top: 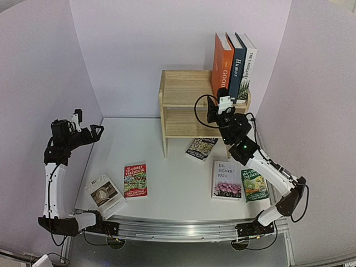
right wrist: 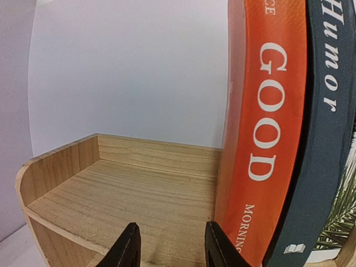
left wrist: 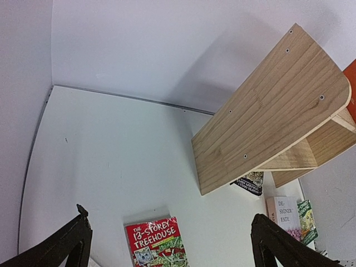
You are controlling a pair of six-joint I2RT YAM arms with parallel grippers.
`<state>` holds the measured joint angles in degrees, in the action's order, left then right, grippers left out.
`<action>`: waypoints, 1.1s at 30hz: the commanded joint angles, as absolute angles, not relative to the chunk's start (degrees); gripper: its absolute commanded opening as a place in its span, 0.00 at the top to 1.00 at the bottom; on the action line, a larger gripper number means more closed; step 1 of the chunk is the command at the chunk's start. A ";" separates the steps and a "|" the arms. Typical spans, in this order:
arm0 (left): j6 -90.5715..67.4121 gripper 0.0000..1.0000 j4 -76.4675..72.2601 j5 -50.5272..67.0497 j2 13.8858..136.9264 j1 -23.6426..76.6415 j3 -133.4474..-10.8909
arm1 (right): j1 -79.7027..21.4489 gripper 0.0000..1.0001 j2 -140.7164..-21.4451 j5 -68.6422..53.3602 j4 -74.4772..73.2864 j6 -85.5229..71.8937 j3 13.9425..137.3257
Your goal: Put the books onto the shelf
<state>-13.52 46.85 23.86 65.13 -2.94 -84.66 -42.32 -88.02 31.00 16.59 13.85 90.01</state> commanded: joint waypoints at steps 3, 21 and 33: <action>-13.44 0.00 44.91 23.99 63.58 -3.04 -84.71 | -42.13 0.66 -90.92 35.00 18.06 14.44 96.34; -13.02 0.00 44.65 24.38 63.86 -3.00 -84.10 | -42.10 0.62 -84.67 33.20 19.51 12.78 90.35; -12.93 0.00 44.35 24.90 63.97 -3.01 -84.35 | -40.16 0.63 -90.74 36.42 19.63 15.31 96.51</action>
